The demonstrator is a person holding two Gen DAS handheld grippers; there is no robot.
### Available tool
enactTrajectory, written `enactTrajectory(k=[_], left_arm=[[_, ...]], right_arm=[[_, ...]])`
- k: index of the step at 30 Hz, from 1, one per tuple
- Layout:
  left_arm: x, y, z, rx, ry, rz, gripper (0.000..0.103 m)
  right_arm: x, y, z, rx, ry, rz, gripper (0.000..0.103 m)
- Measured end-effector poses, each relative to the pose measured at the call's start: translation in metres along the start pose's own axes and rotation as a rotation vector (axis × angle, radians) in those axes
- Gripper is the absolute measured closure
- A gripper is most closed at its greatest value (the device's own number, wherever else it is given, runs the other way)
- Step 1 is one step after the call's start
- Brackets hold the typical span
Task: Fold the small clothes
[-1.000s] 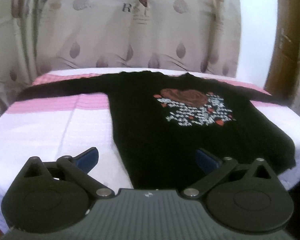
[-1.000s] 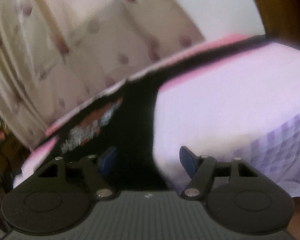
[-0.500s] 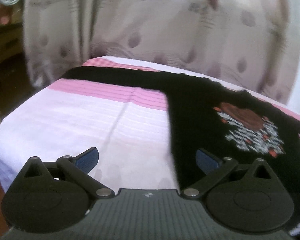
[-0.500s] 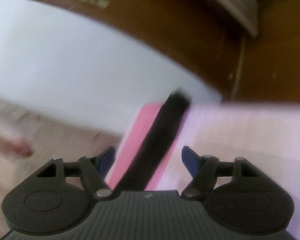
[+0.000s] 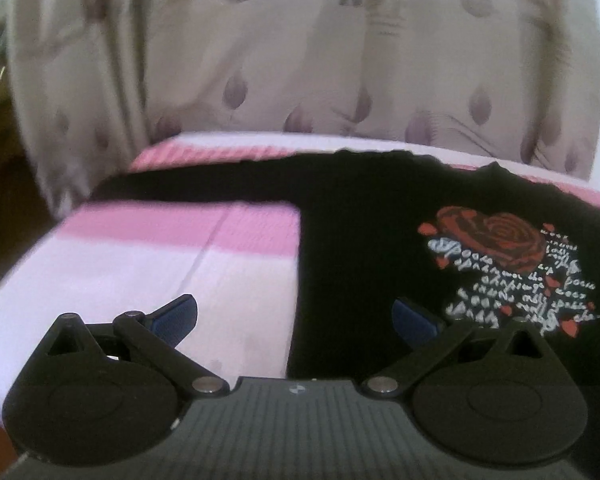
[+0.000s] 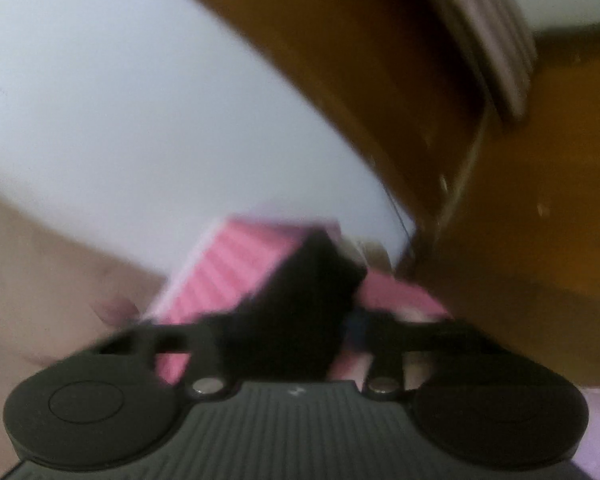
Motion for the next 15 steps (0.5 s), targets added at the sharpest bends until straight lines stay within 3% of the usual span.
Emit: enactTrajectory(k=[1,3,6,15], left_arm=[[-0.007,0.003,0.003,-0.017,0.030,0.027,0.000],[-0.020,0.008,0.005,-0.053,0.075,0.096,0.000],[-0.036,0.024,-0.006,-0.108,0.092,0.160,0.000],[-0.041,0.095,-0.059,-0.134,-0.060,0.118,0.000]], right_arm=[[-0.001,0.000,0.001,0.026,0.010,0.002,0.095],[-0.002,-0.011,-0.003,0.018,0.045,0.027,0.095],[-0.003,-0.037,-0.029,-0.090,0.064,0.080,0.095],[0.045,-0.096,-0.177,-0.384,0.002,0.015,0.095]])
Point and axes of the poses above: each gripper's, at about its wrist camera, not at the fingertips, and y roughly the way its jaws point, z to its right, x to its underside, the point moved 6 cm from there along y, roughly the way its jaws point, and after that the axes turned 2 degrees about y, right-handed, at the moved point
